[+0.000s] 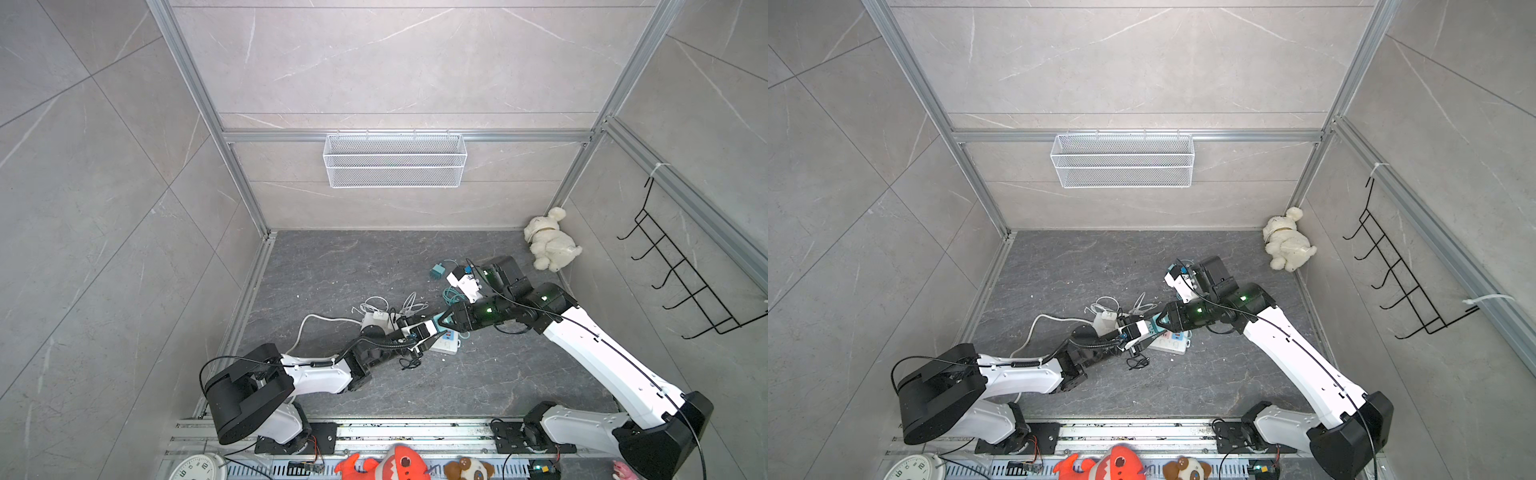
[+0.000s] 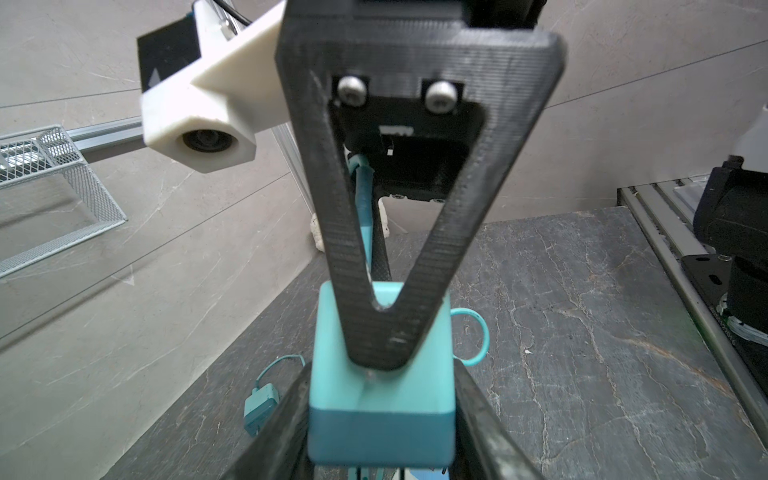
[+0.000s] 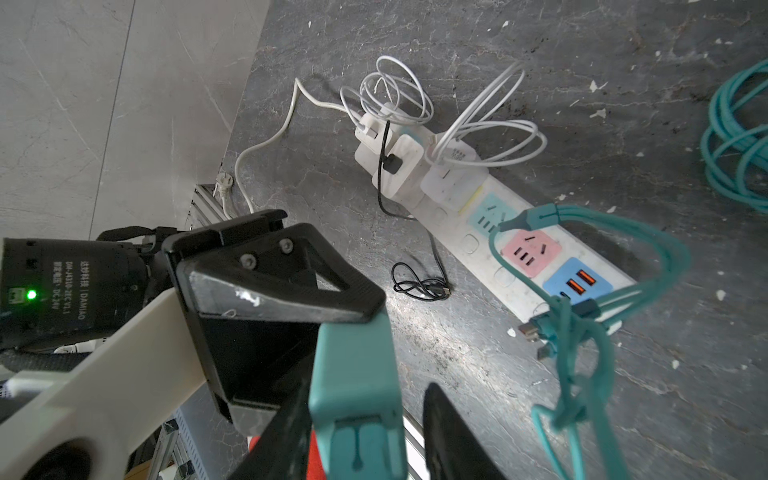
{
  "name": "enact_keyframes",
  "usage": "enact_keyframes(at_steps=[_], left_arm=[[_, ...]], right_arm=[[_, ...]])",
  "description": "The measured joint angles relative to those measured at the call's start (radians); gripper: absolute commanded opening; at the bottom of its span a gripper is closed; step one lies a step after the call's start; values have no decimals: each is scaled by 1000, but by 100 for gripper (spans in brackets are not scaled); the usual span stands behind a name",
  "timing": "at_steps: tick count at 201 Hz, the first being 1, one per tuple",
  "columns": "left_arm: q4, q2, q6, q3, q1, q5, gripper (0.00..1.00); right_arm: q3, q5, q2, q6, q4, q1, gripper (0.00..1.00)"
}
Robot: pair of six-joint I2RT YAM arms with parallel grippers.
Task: Insert the plug
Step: 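Close the right gripper on the teal charger beside the left gripper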
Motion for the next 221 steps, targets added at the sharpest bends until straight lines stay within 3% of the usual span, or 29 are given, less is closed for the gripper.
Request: enact_keyframes(at_steps=[60, 159, 187, 207, 221], left_arm=[[2, 0, 0, 0, 0, 5, 6], [-21, -1, -20, -1, 0, 8, 8], [-20, -1, -20, -1, 0, 7, 19], [-24, -1, -20, -1, 0, 5, 41], [-27, -1, -19, -1, -2, 2, 49]], right_arm=[[0, -8, 5, 10, 24, 13, 41], [-21, 16, 0, -25, 26, 23, 22], [-21, 23, -2, -32, 24, 25, 17], [-21, 29, -2, -37, 19, 27, 16], [-13, 38, -1, -43, 6, 29, 16]])
